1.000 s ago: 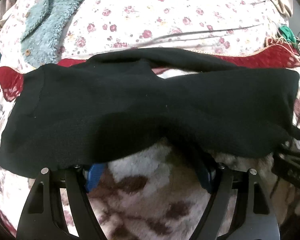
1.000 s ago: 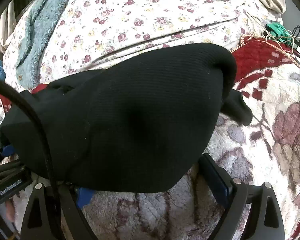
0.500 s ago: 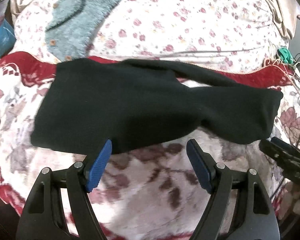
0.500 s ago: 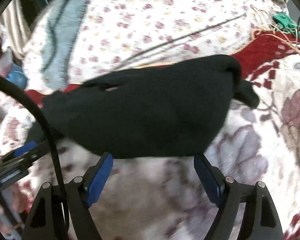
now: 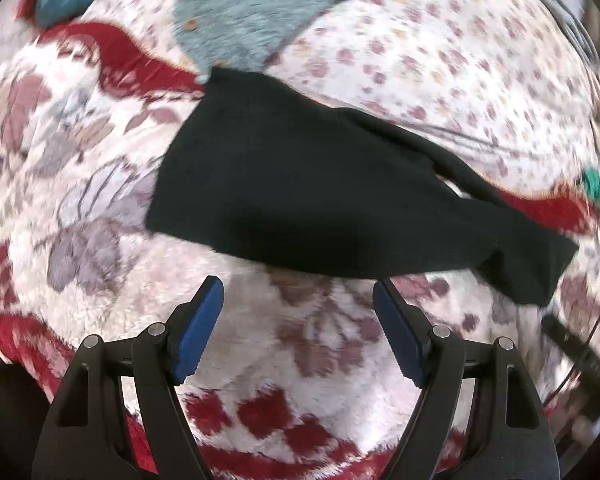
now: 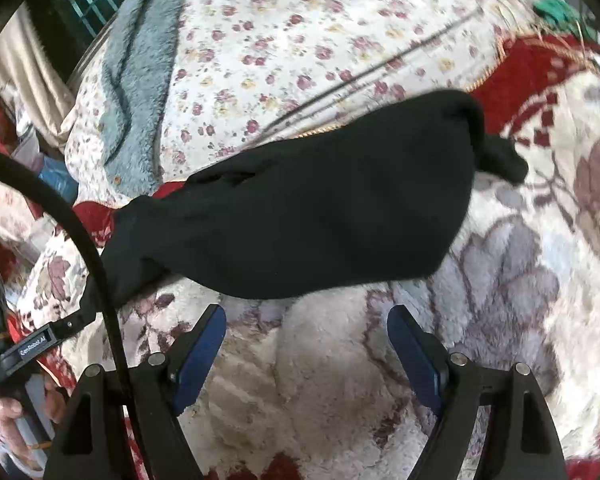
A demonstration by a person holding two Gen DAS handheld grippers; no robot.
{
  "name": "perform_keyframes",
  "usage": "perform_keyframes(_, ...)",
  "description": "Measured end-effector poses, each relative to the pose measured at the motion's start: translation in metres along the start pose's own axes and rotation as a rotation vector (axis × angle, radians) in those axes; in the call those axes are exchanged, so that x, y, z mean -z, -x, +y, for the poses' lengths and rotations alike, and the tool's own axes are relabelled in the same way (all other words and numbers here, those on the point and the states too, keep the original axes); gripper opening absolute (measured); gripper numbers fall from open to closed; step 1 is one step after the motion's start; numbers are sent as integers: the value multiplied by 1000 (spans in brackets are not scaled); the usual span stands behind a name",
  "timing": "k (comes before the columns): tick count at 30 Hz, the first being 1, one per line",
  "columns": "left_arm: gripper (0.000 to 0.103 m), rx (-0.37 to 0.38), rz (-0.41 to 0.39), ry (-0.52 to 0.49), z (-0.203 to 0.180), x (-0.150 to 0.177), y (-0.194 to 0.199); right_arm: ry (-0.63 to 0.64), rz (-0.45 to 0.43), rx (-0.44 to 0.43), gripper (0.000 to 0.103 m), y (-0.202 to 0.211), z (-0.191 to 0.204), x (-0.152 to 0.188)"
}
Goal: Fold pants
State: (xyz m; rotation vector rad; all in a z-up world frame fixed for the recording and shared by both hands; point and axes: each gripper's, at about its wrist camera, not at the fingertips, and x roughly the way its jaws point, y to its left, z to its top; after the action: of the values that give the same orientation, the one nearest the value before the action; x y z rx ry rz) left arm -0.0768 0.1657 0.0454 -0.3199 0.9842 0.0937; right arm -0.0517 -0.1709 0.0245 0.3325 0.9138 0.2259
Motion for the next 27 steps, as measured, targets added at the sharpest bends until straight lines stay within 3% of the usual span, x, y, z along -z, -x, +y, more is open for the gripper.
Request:
perform_keyframes(4,78,18,22,97,13,-1,-10,-7,4,-10,82,0,-4,0)
perform_keyframes(12,78,38,-4,140,5,-13,-32,-31,-30,-34,82,-7,-7,-6)
perform_keyframes(21,77,84,-18,208,1,-39,-46,-169,-89,-105,79,-22,-26,-22)
perform_keyframes(22,72,91,-23,211,1,-40,-46,-186,-102,-105,69,-24,-28,-25)
perform_keyframes(24,25,72,-26,182,1,-41,-47,-211,-118,-112,57,-25,-32,-26)
perform_keyframes(25,19,45,-20,157,0,-42,-49,-220,-124,-121,47,-25,-34,-27)
perform_keyframes(26,17,49,-22,146,2,-43,-50,-218,-125,-141,30,-25,-35,-28)
perform_keyframes(27,14,55,-24,140,3,-43,-49,-215,-119,-156,22,-24,-34,-28)
